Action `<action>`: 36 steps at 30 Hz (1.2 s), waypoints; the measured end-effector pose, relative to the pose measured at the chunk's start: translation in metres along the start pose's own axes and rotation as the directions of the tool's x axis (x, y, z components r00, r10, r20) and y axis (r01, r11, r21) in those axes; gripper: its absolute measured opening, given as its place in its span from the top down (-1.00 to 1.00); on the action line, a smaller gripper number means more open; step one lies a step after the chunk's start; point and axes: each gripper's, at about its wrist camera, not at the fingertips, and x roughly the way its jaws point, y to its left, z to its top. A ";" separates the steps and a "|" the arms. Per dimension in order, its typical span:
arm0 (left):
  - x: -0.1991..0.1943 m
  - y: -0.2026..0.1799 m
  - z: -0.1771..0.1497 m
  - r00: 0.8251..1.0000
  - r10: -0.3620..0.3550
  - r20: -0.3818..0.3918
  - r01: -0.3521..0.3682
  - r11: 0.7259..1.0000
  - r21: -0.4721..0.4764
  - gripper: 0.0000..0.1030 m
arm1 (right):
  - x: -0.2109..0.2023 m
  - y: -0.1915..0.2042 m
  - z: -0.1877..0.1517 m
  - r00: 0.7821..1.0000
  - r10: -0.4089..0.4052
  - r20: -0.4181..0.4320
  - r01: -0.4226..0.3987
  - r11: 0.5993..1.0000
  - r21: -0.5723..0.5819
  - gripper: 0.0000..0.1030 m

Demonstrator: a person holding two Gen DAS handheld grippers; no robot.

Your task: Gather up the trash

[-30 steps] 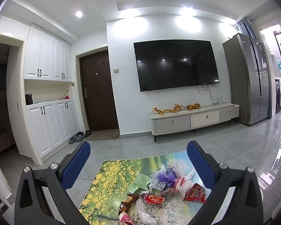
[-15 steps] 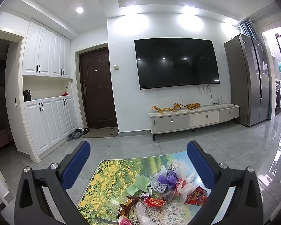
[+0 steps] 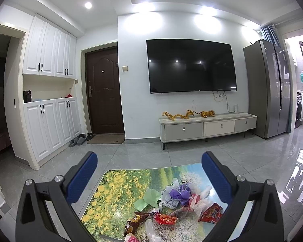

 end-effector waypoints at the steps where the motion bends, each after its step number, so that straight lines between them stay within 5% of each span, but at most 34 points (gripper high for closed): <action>1: 0.001 0.001 0.000 1.000 0.001 -0.003 -0.001 1.000 0.000 -1.00 | 0.001 -0.003 0.003 1.000 0.002 0.000 -0.002 1.000 -0.004 -0.99; 10: 0.006 0.032 0.009 0.999 -0.004 -0.038 0.004 1.000 -0.022 -1.00 | -0.015 0.025 -0.013 0.999 0.032 0.015 -0.032 0.999 0.005 -0.99; 15: 0.010 0.060 0.006 0.997 0.059 -0.045 -0.061 0.997 -0.046 -1.00 | -0.009 0.032 -0.021 0.997 0.079 0.015 -0.080 0.997 0.025 -0.99; 22: 0.036 0.088 -0.038 0.984 -0.021 -0.179 0.014 0.999 -0.041 -1.00 | 0.020 0.059 -0.038 0.959 0.265 -0.095 -0.269 0.963 -0.026 -0.99; 25: 0.054 0.088 -0.073 0.956 -0.053 -0.290 0.051 0.999 -0.013 -1.00 | 0.038 0.079 -0.052 0.918 0.360 -0.168 -0.374 0.926 -0.058 -0.99; 29: 0.075 0.083 -0.113 0.886 -0.182 -0.426 0.159 0.983 -0.090 -0.76 | 0.063 0.107 -0.068 0.872 0.419 -0.251 -0.452 0.888 -0.088 -0.99; 32: 0.090 0.065 -0.126 0.836 -0.262 -0.482 0.235 0.965 -0.118 -0.70 | 0.084 0.131 -0.081 0.819 0.476 -0.319 -0.529 0.842 -0.102 -0.99; 36: 0.114 0.039 -0.144 0.781 -0.275 -0.560 0.272 0.958 -0.091 -0.53 | 0.109 0.162 -0.101 0.757 0.514 -0.403 -0.601 0.790 -0.120 -0.99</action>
